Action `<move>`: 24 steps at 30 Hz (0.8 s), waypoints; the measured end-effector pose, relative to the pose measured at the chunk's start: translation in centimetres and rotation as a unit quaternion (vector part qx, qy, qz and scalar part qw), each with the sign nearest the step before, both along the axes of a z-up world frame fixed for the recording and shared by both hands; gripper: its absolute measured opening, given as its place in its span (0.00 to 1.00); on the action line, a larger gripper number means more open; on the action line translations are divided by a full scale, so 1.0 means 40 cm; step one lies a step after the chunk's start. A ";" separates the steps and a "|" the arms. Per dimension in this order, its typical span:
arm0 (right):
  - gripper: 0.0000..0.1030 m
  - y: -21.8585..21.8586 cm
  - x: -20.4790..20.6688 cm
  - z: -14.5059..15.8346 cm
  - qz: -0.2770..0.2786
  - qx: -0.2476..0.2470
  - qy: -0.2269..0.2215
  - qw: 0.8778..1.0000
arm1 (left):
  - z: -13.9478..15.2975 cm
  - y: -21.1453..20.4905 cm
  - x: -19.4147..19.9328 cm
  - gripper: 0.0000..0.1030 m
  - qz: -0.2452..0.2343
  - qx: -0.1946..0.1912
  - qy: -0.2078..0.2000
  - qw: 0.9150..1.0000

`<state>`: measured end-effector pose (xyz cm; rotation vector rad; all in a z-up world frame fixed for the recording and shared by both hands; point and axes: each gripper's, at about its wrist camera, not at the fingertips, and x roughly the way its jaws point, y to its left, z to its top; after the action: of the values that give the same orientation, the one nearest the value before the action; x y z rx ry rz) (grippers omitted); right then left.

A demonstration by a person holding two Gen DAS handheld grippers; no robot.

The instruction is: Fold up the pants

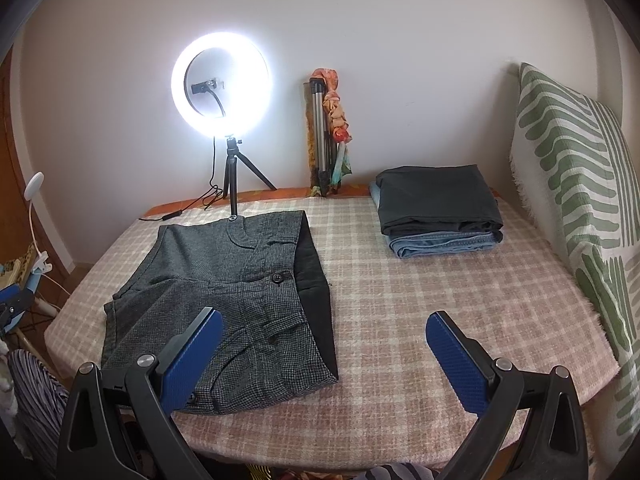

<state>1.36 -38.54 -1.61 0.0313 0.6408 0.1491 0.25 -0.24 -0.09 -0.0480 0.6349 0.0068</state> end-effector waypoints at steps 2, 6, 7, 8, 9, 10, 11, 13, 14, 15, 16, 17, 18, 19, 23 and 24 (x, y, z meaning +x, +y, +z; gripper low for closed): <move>1.00 0.000 0.000 0.000 0.000 0.000 0.000 1.000 | 0.000 -0.001 0.000 1.00 0.000 0.000 0.000 1.000; 1.00 0.001 0.000 -0.001 -0.001 0.000 0.001 1.000 | -0.002 0.000 0.002 1.00 -0.001 -0.001 0.000 1.000; 1.00 0.001 -0.001 -0.001 0.000 0.001 0.000 1.000 | -0.002 -0.001 0.003 1.00 -0.001 0.000 0.000 1.000; 1.00 0.001 -0.001 -0.001 0.000 0.000 -0.001 1.000 | -0.003 0.000 0.002 1.00 0.000 0.000 0.000 1.000; 1.00 0.001 0.000 -0.001 0.000 -0.001 0.000 1.000 | -0.003 -0.001 0.001 1.00 0.000 0.000 0.000 1.000; 1.00 0.002 0.000 -0.001 0.000 -0.001 -0.001 1.000 | -0.003 -0.001 0.002 1.00 0.000 0.000 0.000 1.000; 1.00 0.003 -0.001 -0.002 0.000 -0.001 -0.001 1.000 | -0.004 -0.001 0.003 1.00 0.000 -0.002 0.000 1.000; 1.00 0.002 -0.001 -0.001 0.000 -0.001 -0.001 1.000 | -0.005 -0.002 0.002 1.00 0.000 -0.003 0.001 1.000; 1.00 0.004 0.000 -0.002 0.001 -0.001 -0.001 1.000 | -0.006 -0.002 0.003 1.00 0.000 -0.003 0.002 1.000; 1.00 0.002 -0.001 -0.001 0.000 -0.001 -0.001 1.000 | -0.007 -0.003 0.003 1.00 0.000 -0.003 0.002 1.000; 1.00 0.004 -0.001 -0.001 0.001 -0.001 -0.002 1.000 | -0.007 -0.003 0.001 1.00 0.000 -0.003 0.002 1.000; 1.00 0.006 -0.002 0.000 0.002 -0.002 -0.003 1.000 | -0.006 -0.005 0.000 1.00 0.000 -0.003 0.001 1.000; 1.00 0.007 -0.003 0.001 0.003 -0.002 -0.004 1.000 | -0.006 -0.003 0.001 1.00 0.000 -0.003 0.002 1.000; 1.00 0.009 -0.004 0.002 0.004 -0.002 -0.005 1.000 | -0.007 -0.002 0.001 1.00 0.000 -0.004 0.002 1.000; 1.00 0.013 -0.002 0.002 0.005 -0.003 -0.006 1.000 | -0.007 -0.003 -0.001 1.00 0.000 -0.004 0.002 1.000; 1.00 0.013 -0.003 0.002 0.005 -0.003 -0.006 1.000 | -0.007 -0.004 -0.001 1.00 0.000 -0.004 0.001 1.000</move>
<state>1.26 -38.00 -1.52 0.0219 0.6303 0.1578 0.19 -0.40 -0.38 -0.0566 0.6378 0.0044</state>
